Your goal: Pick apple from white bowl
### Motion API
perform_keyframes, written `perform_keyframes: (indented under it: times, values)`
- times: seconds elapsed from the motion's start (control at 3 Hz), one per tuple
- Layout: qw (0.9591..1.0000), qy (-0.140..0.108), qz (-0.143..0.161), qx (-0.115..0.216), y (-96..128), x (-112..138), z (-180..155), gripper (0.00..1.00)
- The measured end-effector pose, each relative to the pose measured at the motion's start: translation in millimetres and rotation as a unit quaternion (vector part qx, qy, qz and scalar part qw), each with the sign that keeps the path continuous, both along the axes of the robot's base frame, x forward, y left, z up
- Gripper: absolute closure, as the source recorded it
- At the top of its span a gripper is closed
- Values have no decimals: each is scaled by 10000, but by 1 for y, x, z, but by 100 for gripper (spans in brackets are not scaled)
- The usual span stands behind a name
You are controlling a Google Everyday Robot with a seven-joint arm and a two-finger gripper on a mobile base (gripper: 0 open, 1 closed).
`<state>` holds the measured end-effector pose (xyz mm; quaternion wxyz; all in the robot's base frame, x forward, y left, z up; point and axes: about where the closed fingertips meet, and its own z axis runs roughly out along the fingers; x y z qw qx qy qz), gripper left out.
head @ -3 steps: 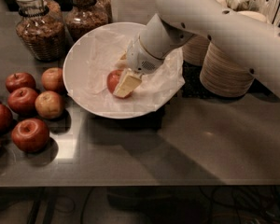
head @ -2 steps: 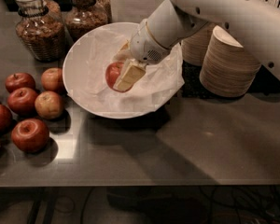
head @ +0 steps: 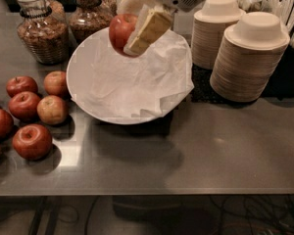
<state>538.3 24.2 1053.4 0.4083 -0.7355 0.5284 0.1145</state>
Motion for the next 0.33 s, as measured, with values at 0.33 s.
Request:
perform_keyframes:
  times: [0.33]
  values:
    - [9999,-88,-6,48,0,0,10,100]
